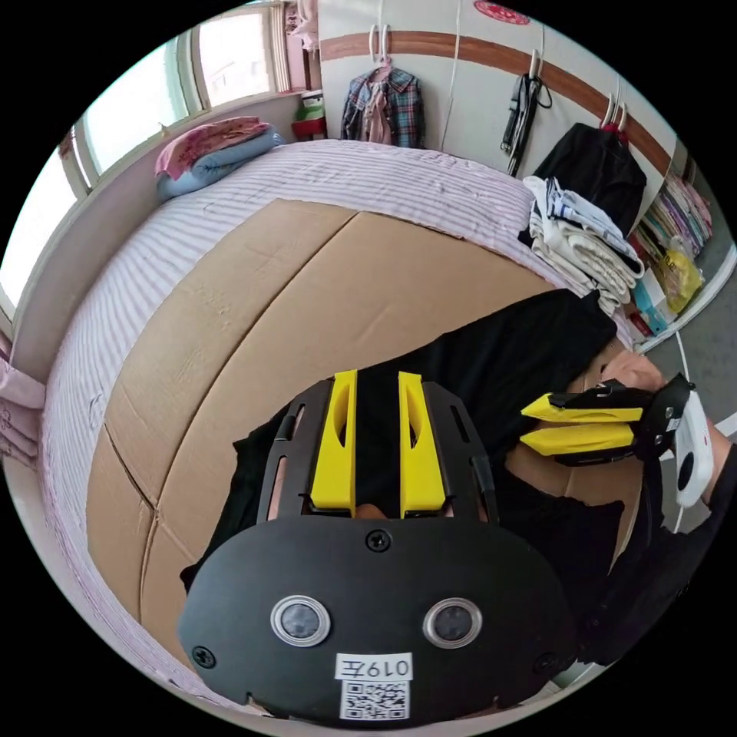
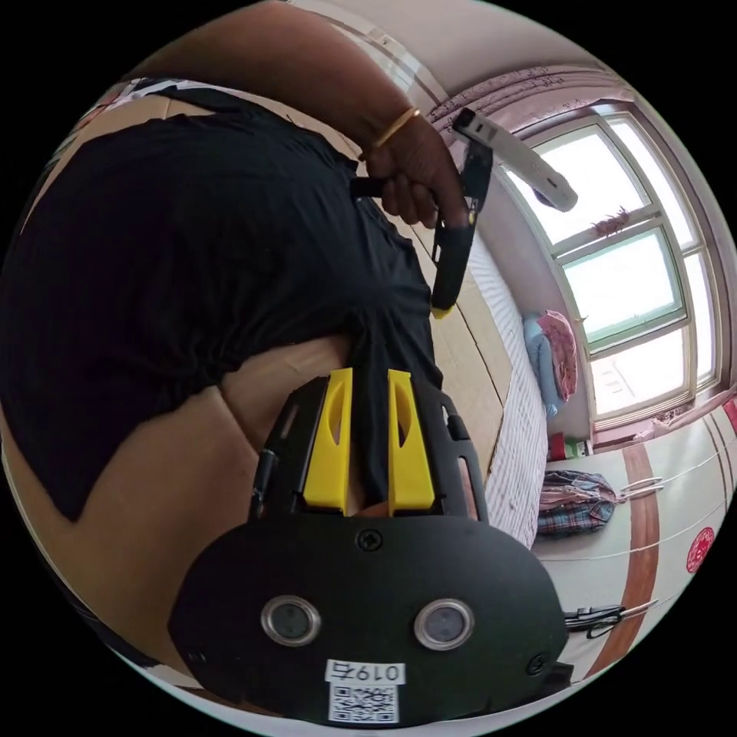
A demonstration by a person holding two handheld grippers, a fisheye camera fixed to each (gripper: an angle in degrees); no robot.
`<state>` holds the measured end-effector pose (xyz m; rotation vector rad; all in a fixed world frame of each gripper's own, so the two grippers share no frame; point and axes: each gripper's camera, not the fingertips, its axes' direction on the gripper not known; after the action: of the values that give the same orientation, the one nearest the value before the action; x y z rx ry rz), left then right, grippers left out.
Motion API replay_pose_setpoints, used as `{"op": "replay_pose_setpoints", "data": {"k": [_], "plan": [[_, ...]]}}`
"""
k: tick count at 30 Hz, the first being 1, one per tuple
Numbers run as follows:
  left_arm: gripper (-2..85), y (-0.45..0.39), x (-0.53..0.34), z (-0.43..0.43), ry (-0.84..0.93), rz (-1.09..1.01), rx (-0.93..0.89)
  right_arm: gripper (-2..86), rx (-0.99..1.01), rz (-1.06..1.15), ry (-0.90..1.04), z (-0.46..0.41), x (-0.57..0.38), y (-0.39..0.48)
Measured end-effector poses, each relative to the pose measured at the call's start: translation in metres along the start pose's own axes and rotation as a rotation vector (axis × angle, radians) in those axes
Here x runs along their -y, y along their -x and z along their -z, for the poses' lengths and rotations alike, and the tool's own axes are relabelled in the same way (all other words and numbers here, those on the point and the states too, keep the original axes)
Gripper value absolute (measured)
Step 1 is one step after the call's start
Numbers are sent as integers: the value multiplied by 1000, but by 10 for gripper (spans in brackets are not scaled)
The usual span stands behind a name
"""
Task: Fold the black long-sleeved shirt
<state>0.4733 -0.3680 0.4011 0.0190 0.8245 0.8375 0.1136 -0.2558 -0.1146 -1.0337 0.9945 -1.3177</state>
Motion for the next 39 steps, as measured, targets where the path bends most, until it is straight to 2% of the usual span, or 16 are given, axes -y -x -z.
{"op": "replay_pose_setpoints", "data": {"k": [3, 12, 19, 24, 39], "plan": [[73, -6, 21, -12, -16, 10, -58, 63, -50, 55, 8, -8, 0, 24], [73, 1, 62, -27, 19, 8, -57, 65, 0, 61, -22, -21, 8, 62], [71, -6, 93, -41, 127, -152, -72, 56, 73, 1, -34, -37, 11, 71], [40, -10, 106, -45, 140, -187, -103, 3, 37, 2, -9, -50, 16, 86], [28, -9, 107, -42, 107, -128, -34, -3, -35, 71, 17, -61, 23, 127]]}}
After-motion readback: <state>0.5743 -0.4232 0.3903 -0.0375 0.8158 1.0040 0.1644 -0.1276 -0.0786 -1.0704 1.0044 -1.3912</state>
